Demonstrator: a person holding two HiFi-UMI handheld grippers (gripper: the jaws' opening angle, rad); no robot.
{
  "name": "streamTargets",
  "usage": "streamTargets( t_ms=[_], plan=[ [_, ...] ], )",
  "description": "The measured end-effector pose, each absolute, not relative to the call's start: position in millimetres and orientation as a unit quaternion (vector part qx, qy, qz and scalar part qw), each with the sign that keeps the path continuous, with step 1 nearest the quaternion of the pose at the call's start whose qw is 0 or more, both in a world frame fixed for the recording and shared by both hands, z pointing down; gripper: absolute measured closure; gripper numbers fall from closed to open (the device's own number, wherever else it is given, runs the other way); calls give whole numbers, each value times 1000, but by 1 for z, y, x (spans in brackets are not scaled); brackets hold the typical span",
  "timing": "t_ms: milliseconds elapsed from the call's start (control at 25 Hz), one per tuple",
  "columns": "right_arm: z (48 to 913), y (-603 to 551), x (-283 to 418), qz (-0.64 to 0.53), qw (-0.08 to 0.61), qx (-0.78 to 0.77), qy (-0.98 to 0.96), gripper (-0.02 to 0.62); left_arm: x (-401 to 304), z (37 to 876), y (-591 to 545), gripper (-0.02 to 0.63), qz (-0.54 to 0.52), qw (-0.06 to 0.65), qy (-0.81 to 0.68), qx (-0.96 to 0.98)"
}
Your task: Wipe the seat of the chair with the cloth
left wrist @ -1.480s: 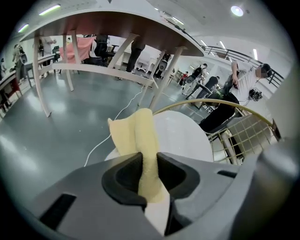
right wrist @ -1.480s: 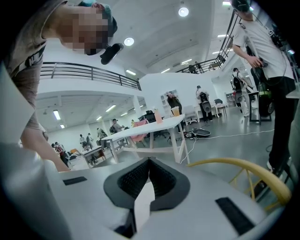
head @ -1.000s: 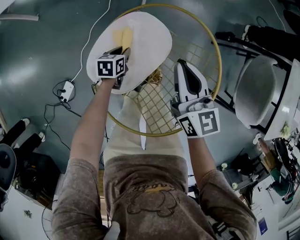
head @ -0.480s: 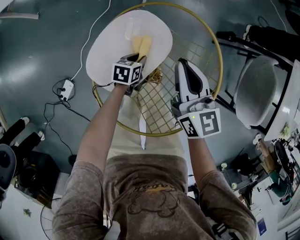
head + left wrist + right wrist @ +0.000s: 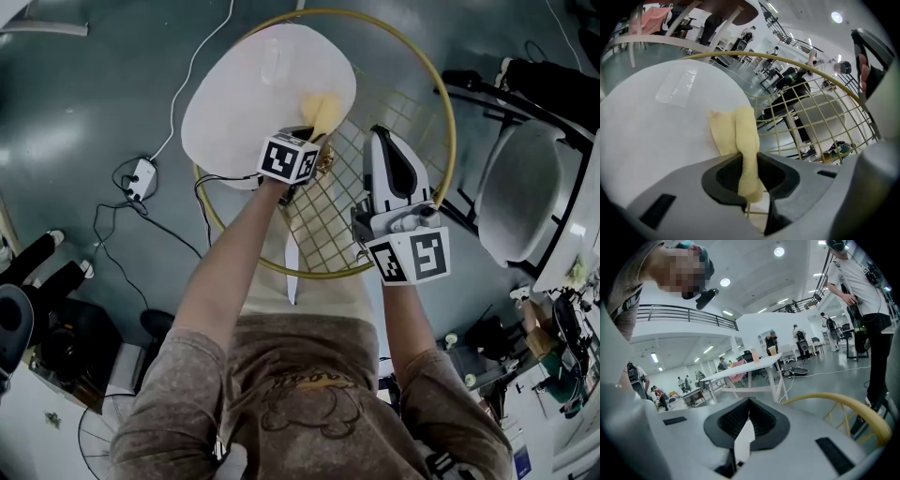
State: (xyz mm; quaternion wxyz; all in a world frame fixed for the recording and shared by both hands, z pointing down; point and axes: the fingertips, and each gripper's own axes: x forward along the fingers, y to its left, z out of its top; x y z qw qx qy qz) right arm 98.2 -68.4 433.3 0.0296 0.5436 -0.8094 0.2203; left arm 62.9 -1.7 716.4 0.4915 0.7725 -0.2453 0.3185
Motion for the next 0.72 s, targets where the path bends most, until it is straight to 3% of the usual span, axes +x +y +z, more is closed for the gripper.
streamTargets(
  t_ms=[320, 720],
  plan=[
    [435, -68, 99, 219, 32, 545, -809, 572, 60, 693, -5, 514, 308, 460, -231, 800],
    [430, -72, 83, 215, 35, 532, -818, 572, -58, 678, -59, 514, 277, 446, -344, 779]
  ],
)
